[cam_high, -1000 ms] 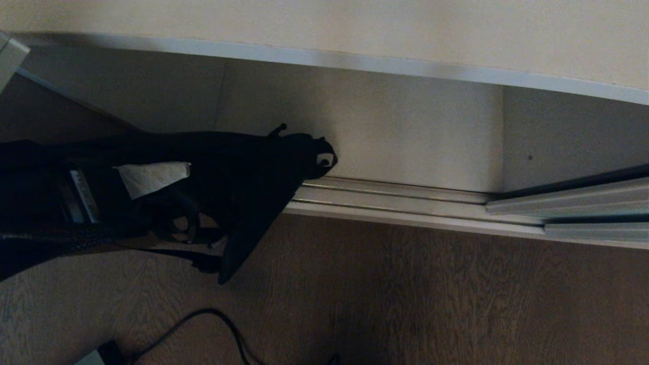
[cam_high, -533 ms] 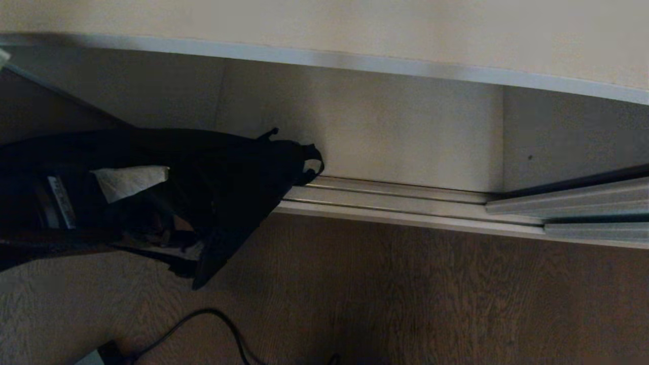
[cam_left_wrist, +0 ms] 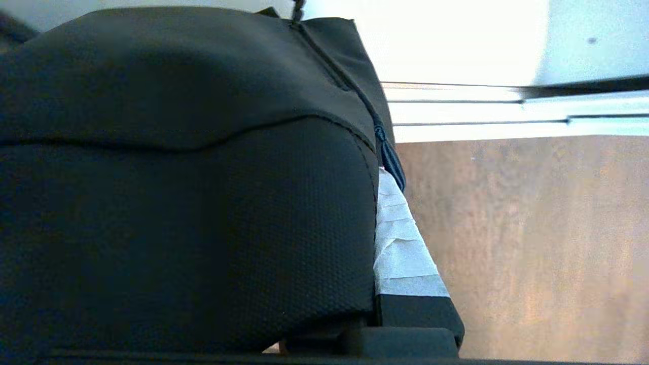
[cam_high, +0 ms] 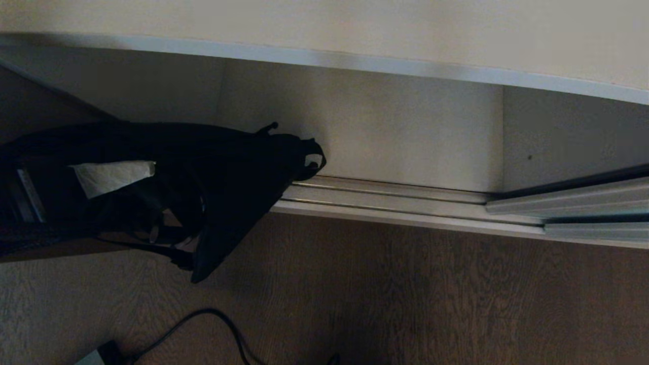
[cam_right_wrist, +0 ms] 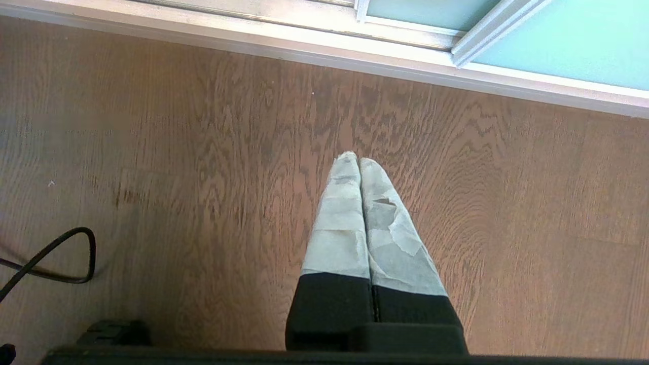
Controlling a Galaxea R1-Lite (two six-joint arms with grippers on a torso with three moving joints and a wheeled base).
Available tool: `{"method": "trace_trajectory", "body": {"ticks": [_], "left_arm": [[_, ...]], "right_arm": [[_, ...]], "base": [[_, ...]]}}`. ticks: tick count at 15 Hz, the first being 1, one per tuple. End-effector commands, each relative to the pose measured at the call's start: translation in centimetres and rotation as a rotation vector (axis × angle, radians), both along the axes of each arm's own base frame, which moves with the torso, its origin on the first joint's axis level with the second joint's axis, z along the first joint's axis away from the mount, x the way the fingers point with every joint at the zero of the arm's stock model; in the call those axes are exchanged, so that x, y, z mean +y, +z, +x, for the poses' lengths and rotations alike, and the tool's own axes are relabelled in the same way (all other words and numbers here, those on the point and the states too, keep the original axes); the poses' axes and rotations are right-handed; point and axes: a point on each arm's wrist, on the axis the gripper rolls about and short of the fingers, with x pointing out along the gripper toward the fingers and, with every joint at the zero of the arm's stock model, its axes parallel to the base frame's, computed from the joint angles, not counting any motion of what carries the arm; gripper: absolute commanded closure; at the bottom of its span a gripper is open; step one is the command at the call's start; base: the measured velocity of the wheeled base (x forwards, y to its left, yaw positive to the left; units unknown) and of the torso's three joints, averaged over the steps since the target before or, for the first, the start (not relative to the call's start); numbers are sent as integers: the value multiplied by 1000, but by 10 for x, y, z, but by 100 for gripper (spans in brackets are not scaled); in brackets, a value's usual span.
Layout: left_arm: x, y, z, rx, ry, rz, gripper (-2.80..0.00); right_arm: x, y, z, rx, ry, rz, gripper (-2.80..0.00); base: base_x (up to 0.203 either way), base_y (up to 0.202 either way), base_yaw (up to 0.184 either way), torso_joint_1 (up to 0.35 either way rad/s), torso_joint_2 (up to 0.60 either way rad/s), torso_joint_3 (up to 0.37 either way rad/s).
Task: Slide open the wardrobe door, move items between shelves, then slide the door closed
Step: Place the bag on the higher shelf
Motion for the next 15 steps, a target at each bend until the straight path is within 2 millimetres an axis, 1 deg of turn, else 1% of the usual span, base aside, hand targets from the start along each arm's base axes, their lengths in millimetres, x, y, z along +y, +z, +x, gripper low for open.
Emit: {"method": "trace_trajectory", "body": {"ticks": [1,3,4,11,14,15], "left_arm": [[1,0,1,5,10,-3,0],[1,-1,2,5,10,-4,0],[1,0,1,1,10,-7,0],[1,2,2,-1,14,-25,0],[3,6,-2,-29,22,-12,0],[6,8,-7,-44,28,-10,0]], "right_arm": [[0,0,0,-5,1,0,0],[0,0,0,-5,1,0,0],[0,0,0,-5,1,0,0],[0,0,0,-5,1,0,0],[0,0,0,-5,1,0,0],[0,0,0,-5,1,1,0]], "base": [[0,0,0,0,0,0],[0,0,0,0,0,0],[-93,0,-1,4,6,-1],[-182,0,-6,4,3,2],[0,0,0,0,0,0],[0,0,0,0,0,0]]}}
